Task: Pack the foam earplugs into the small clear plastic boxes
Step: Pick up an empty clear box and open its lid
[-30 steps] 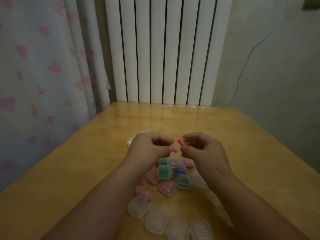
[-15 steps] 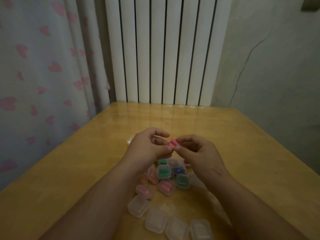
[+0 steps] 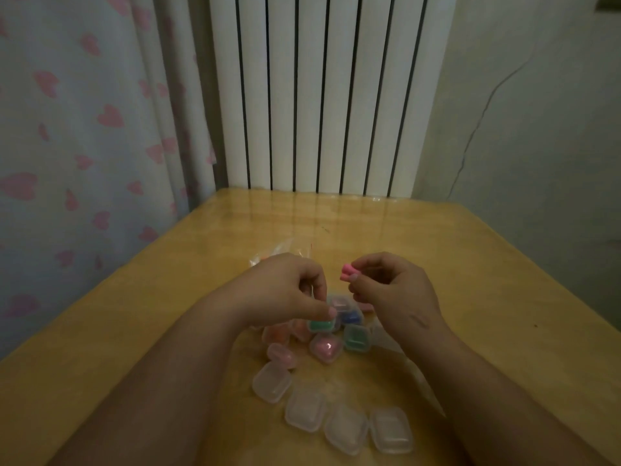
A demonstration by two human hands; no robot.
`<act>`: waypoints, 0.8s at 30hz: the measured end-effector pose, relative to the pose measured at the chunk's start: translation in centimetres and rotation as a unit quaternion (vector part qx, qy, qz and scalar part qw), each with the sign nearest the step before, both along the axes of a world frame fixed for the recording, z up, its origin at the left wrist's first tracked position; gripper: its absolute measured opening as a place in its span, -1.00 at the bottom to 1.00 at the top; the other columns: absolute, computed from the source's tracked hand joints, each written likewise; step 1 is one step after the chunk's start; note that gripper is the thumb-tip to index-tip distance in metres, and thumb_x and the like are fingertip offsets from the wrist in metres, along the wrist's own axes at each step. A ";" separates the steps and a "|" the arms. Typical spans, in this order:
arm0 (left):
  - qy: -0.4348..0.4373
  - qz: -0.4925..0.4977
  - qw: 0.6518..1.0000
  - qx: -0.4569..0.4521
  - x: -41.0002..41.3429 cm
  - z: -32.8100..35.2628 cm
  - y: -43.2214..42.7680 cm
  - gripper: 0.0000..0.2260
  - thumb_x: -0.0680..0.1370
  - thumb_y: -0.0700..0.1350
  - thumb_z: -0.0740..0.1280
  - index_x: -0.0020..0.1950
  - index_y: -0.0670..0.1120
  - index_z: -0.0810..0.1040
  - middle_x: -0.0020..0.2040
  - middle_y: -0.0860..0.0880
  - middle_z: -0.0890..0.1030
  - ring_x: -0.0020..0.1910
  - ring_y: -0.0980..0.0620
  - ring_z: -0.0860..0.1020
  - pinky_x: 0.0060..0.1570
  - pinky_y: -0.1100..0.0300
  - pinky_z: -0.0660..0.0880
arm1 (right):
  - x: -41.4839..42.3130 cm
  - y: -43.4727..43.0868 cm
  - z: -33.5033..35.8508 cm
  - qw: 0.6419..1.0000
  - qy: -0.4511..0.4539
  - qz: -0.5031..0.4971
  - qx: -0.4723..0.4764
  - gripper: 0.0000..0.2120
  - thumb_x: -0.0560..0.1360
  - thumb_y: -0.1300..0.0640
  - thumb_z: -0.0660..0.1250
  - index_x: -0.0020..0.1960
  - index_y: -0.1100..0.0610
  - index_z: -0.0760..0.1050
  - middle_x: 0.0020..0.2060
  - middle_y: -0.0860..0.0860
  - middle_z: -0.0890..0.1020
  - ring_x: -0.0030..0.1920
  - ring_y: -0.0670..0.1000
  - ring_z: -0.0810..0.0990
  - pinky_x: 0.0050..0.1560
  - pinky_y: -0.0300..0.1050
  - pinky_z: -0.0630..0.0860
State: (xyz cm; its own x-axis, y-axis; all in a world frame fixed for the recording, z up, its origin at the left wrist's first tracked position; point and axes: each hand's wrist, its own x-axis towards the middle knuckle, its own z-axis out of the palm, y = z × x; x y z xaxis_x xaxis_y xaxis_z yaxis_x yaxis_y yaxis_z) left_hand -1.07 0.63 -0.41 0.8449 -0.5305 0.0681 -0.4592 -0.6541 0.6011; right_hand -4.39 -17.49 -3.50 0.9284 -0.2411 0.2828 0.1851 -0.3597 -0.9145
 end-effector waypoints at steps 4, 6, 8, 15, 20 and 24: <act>-0.055 0.038 0.998 -0.003 -0.7 0.1 -0.3 -0.82 0.39 0.09 0.50 -0.22 0.06 0.56 -0.30 0.10 0.50 -0.31 0.13 0.46 -0.32 0.22 0.39 | -0.2 0.4 -0.1 1.000 -0.001 0.011 -0.023 -0.91 0.48 0.23 0.43 -0.08 0.07 0.62 -0.26 -0.12 0.70 -0.24 -0.25 0.65 -0.26 -0.33 0.57; -0.063 0.047 0.995 0.054 -1.1 0.5 -0.4 -0.81 0.41 0.09 0.49 -0.19 0.04 0.55 -0.26 0.09 0.51 -0.28 0.12 0.47 -0.32 0.21 0.37 | -0.4 0.5 -0.1 0.999 -0.003 0.008 -0.039 -0.91 0.46 0.21 0.44 -0.13 0.03 0.62 -0.27 -0.13 0.70 -0.24 -0.25 0.64 -0.18 -0.26 0.60; -0.072 0.054 0.982 0.169 -1.6 1.2 -0.2 -0.78 0.41 0.10 0.48 -0.10 0.04 0.52 -0.20 0.08 0.53 -0.23 0.11 0.49 -0.32 0.19 0.38 | -0.7 0.7 0.1 0.999 -0.004 0.006 -0.044 -0.90 0.45 0.21 0.44 -0.15 0.02 0.63 -0.28 -0.14 0.70 -0.25 -0.26 0.64 -0.14 -0.20 0.62; 0.104 0.073 0.946 0.297 -4.0 2.1 1.0 -0.27 0.28 0.11 0.61 0.31 0.09 0.30 -0.16 0.10 0.43 -0.34 0.04 0.59 -0.33 0.15 0.59 | -1.2 0.6 0.3 0.999 -0.016 0.003 -0.045 -0.90 0.47 0.20 0.43 -0.16 0.00 0.62 -0.28 -0.15 0.70 -0.25 -0.25 0.64 -0.11 -0.15 0.62; 0.094 0.072 0.952 0.282 -4.7 1.6 0.9 -0.19 0.33 -0.06 0.60 0.45 0.13 0.21 -0.17 0.09 0.44 -0.35 0.03 0.60 -0.25 0.07 0.65 | -1.1 0.8 0.2 0.999 -0.018 0.004 -0.036 -0.95 0.47 0.19 0.43 -0.08 0.08 0.63 -0.27 -0.12 0.70 -0.25 -0.26 0.64 -0.09 -0.12 0.64; 0.062 0.064 0.954 0.285 -5.0 1.7 0.2 -0.21 0.38 -0.07 0.54 0.49 0.13 0.18 -0.22 0.10 0.41 -0.38 0.09 0.53 -0.39 0.18 0.53 | -1.1 0.6 0.0 1.000 -0.011 -0.001 -0.025 -0.94 0.47 0.21 0.43 -0.11 0.06 0.62 -0.28 -0.10 0.71 -0.26 -0.23 0.65 -0.07 -0.01 0.65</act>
